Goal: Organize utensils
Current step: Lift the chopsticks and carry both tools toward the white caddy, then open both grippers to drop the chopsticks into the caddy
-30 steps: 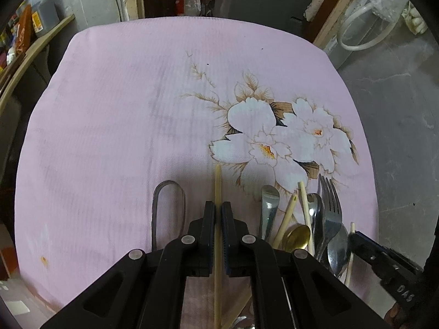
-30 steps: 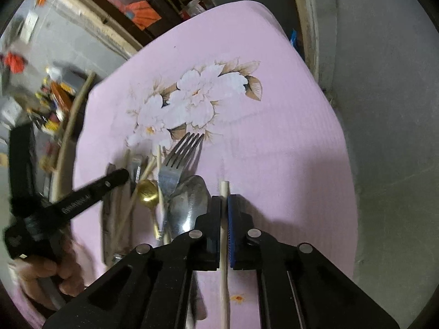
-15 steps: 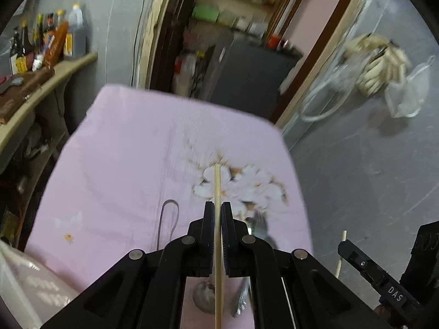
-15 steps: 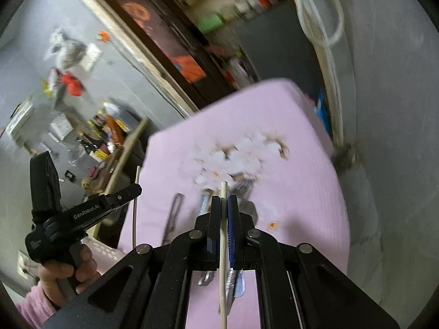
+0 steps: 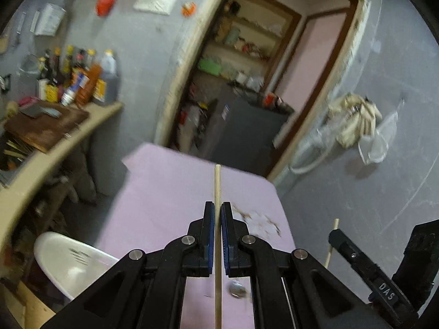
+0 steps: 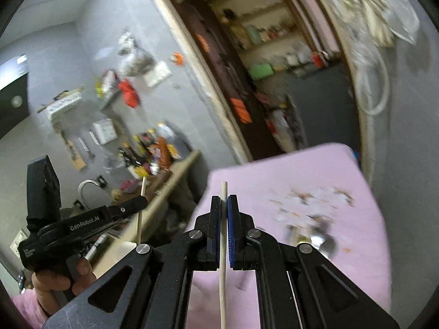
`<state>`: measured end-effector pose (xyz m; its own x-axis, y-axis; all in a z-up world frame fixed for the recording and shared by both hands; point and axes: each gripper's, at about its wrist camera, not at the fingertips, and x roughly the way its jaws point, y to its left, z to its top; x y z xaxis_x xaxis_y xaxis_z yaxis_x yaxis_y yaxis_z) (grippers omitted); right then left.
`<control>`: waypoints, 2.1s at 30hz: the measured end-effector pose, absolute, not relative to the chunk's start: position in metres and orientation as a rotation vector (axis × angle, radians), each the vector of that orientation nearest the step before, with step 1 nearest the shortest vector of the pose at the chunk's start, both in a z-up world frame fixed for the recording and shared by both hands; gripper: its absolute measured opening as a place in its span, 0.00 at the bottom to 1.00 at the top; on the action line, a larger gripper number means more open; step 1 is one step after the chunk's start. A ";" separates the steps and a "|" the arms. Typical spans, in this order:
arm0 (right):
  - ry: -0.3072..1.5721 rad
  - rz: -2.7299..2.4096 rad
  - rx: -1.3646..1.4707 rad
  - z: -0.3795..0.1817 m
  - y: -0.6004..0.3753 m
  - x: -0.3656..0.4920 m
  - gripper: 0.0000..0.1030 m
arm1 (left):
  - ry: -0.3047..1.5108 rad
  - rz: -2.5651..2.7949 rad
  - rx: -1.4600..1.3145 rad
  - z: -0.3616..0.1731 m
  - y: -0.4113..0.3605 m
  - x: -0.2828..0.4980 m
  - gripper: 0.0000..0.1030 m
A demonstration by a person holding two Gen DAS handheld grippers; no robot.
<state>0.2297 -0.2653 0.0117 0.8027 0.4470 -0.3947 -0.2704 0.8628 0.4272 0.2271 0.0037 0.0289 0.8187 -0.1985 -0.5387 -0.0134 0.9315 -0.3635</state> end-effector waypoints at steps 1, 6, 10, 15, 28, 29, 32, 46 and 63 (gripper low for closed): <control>0.480 0.408 0.363 0.018 -0.252 0.229 0.04 | 0.591 -0.085 -0.364 0.034 0.022 0.225 0.05; 0.371 0.465 0.358 0.039 -0.188 0.232 0.04 | 0.518 -0.022 -0.352 0.049 0.088 0.223 0.05; 0.285 0.477 0.368 0.048 -0.144 0.237 0.04 | 0.460 -0.004 -0.359 0.048 0.127 0.233 0.05; 0.233 0.429 0.369 0.037 -0.109 0.242 0.04 | 0.397 0.001 -0.368 0.030 0.150 0.246 0.05; 0.310 0.319 0.291 -0.012 -0.084 0.252 0.04 | 0.406 -0.002 -0.310 -0.031 0.146 0.251 0.05; 0.318 0.315 0.290 -0.015 -0.084 0.252 0.04 | 0.412 -0.005 -0.304 -0.032 0.144 0.250 0.05; 0.344 0.311 0.275 -0.023 -0.082 0.251 0.04 | 0.441 -0.025 -0.284 -0.039 0.138 0.248 0.05; 0.415 0.326 0.253 -0.039 -0.085 0.249 0.10 | 0.519 -0.048 -0.227 -0.056 0.130 0.238 0.06; 0.413 0.281 0.309 -0.018 -0.138 0.221 0.57 | 0.474 -0.045 -0.174 -0.022 0.095 0.212 0.73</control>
